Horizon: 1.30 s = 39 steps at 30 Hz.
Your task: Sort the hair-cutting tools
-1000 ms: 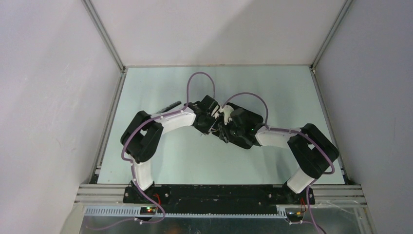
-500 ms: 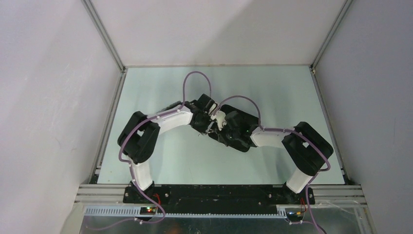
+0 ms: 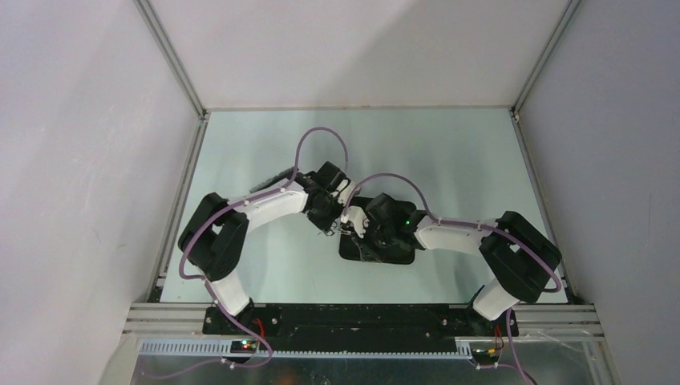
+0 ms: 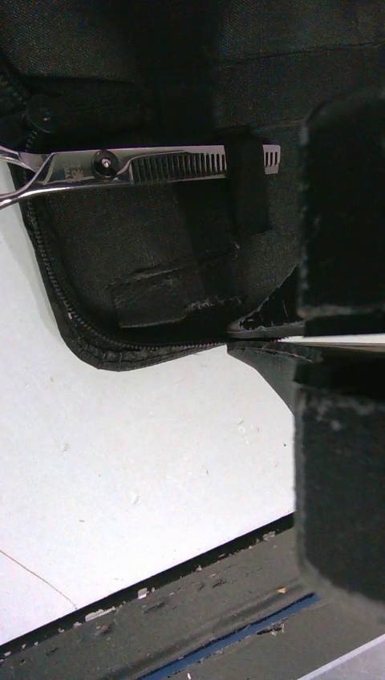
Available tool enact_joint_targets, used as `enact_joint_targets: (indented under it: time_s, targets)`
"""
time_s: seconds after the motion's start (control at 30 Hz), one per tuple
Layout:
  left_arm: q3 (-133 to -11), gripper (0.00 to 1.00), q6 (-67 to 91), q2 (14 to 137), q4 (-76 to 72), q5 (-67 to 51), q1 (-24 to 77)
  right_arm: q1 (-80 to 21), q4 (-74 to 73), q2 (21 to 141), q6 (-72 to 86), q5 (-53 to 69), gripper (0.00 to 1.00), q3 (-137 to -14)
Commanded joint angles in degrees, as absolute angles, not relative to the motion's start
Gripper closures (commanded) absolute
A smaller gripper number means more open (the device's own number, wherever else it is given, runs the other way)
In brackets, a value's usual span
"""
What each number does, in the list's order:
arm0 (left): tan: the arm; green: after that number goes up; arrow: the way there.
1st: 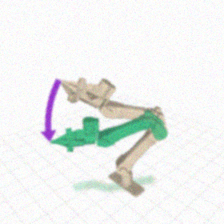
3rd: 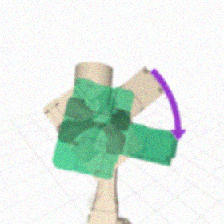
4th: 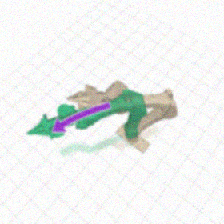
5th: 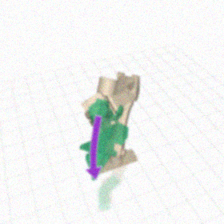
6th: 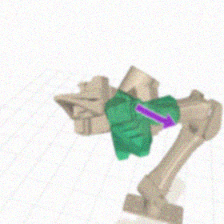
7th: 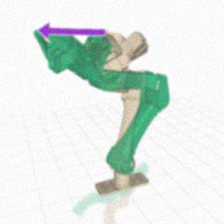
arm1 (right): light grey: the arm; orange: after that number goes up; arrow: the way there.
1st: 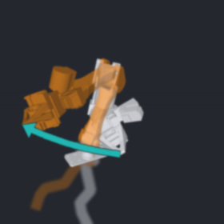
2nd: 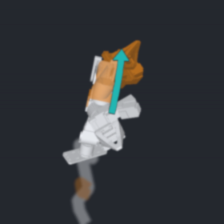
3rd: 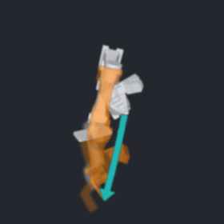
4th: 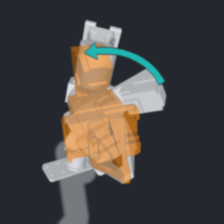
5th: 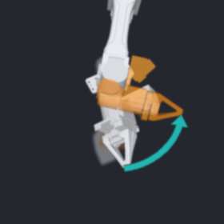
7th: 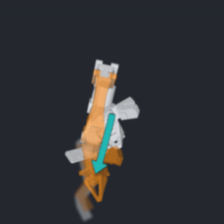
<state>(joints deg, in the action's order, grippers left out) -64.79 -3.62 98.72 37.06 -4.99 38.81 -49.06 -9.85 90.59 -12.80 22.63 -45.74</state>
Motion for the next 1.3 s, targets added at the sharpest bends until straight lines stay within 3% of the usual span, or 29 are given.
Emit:
enact_joint_targets:
  time_s: [0.0,0.07,0.2,0.27,0.43,0.53,0.63,0.8,1.03,1.27]
  targets:
    - [-64.82,1.00,-6.78,96.37,36.52,-7.99,40.27,-49.67,-11.65,88.80,-13.66,24.63,0.99,-45.48]
    - [-64.67,1.00,-6.61,96.69,36.43,-7.45,40.97,-49.74,-11.37,88.21,-12.94,22.76,0.96,-45.44]
    - [-63.74,1.00,-5.32,96.82,35.77,-7.12,41.45,-49.44,-11.01,84.51,-10.73,19.60,0.72,-45.39]
    - [-63.58,1.00,-5.14,96.84,35.72,-6.92,41.61,-48.95,-9.73,81.16,-8.26,17.82,0.65,-44.37]
    - [-64.07,1.00,-5.09,97.43,35.94,-6.44,42.03,-45.52,-6.62,71.00,3.64,5.40,0.54,-40.76]
    - [-64.23,1.00,-5.05,97.55,36.08,-6.24,42.31,-43.05,-12.12,67.96,14.12,-5.49,0.52,-40.44]
    - [-64.25,1.00,-5.02,97.65,36.11,-6.19,42.46,-38.61,-19.05,67.52,22.05,-14.43,0.51,-40.16]
    - [-64.56,1.00,-5.26,98.30,36.36,-6.36,42.55,-32.51,-24.14,69.61,29.98,-15.16,0.51,-37.90]
    - [-65.23,1.00,-5.43,99.19,36.74,-6.68,42.69,-31.67,-21.34,73.61,30.46,-13.64,0.54,-35.88]
    - [-66.13,1.00,-5.90,100.06,37.19,-6.94,43.55,-31.45,-18.83,79.59,29.65,-8.44,0.75,-35.69]
